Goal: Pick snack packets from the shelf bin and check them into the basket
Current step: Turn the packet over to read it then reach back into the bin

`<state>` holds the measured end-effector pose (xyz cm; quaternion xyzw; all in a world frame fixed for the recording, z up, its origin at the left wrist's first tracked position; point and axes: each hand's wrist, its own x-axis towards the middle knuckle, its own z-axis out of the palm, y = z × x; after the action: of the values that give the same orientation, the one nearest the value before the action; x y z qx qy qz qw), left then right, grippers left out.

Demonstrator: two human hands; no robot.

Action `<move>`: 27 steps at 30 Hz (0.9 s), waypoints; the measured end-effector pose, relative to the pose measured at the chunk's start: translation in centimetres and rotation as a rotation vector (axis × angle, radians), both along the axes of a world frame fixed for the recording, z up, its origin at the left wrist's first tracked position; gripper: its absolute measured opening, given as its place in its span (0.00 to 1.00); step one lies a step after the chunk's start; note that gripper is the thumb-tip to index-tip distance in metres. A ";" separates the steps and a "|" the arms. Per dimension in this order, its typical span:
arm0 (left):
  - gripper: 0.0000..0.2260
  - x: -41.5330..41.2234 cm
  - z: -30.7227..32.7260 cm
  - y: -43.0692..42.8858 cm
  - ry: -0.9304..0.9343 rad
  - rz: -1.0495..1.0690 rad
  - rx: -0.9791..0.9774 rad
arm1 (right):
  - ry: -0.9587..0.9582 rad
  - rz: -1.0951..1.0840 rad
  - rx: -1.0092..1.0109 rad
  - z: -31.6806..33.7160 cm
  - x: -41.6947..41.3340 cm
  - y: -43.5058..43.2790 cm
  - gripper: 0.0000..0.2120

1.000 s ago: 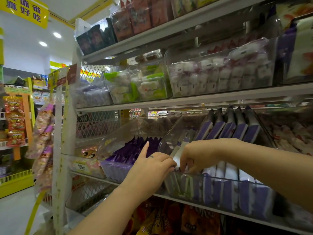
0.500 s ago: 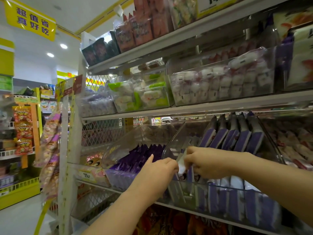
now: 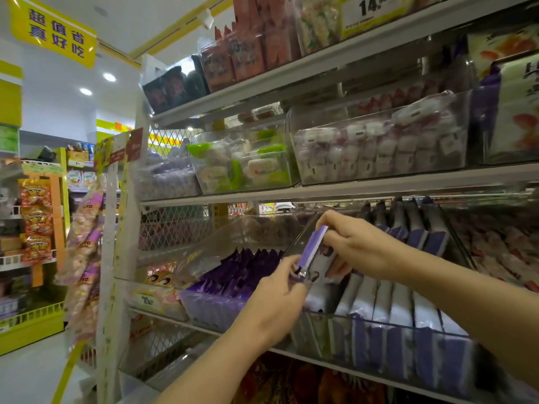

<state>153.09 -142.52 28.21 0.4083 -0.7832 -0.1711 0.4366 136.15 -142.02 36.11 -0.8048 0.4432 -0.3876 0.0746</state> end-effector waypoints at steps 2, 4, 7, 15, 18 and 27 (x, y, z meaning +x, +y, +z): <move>0.11 0.0 1.0 0.7 0.248 -0.065 0.085 | -0.220 0.104 0.070 0.3 0.3 1.2 0.07; 0.14 0.4 2.0 1.6 0.473 -0.132 0.178 | -0.326 0.200 0.107 0.4 0.6 2.3 0.06; 0.17 1.9 2.7 3.3 0.758 -0.233 0.316 | -0.429 0.346 0.136 -0.3 1.8 3.7 0.08; 0.11 7.1 -1.1 7.8 0.917 -0.328 0.433 | -0.595 0.494 0.181 -6.3 7.1 5.8 0.10; 0.08 9.4 -4.8 9.2 0.966 -0.267 0.469 | -0.538 0.441 0.181 -10.1 9.1 6.4 0.10; 0.25 15.0 -13.6 12.9 0.850 -0.030 0.809 | -0.419 0.525 0.424 -19.6 13.4 6.8 0.13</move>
<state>168.04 -129.62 14.66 0.4267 -0.4175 -0.6114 0.5194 149.56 -135.19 16.48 -0.7608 0.2680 -0.4113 0.4245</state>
